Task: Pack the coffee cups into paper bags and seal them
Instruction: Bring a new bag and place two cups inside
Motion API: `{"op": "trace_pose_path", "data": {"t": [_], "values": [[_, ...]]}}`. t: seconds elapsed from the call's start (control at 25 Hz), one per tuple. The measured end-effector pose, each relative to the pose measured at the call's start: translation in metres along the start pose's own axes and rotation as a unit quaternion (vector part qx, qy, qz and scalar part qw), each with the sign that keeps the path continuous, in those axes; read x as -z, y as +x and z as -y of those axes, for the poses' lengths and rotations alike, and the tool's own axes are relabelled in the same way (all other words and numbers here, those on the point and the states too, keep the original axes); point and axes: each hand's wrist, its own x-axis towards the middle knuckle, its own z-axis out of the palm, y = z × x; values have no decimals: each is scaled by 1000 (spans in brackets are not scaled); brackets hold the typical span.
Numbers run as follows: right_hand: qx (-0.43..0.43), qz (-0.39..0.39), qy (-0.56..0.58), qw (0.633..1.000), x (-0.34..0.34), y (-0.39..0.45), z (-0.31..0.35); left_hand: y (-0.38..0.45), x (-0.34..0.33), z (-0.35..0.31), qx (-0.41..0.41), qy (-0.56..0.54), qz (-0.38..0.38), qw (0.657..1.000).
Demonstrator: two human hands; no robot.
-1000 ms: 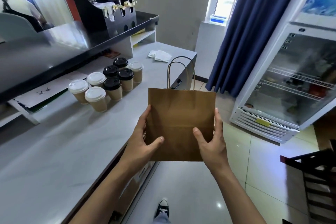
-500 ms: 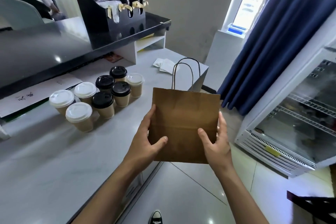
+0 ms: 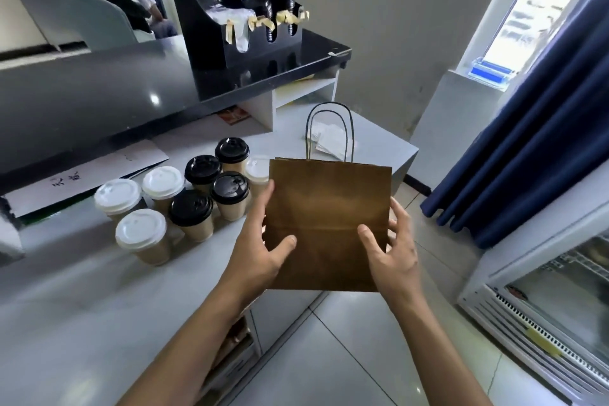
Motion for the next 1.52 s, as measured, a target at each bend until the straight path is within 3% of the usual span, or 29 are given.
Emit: {"op": "trace_pose_path", "data": {"t": [0.36,0.64,1.16,1.36,1.52], "values": [[-12,148,47,988,-36,83,-4,18,-1,6,70,9,-161,985],[16,266,65,962,-64,119,-7,0,-5,10,112,-40,-342,932],[-21,422,96,901,-97,131,-7,-27,-8,22,219,-61,-480,847],[19,420,88,903,-104,138,-7,-28,-9,16,176,-17,-500,848],[98,374,108,916,-98,146,14,-23,5,7,94,96,-519,844]]}}
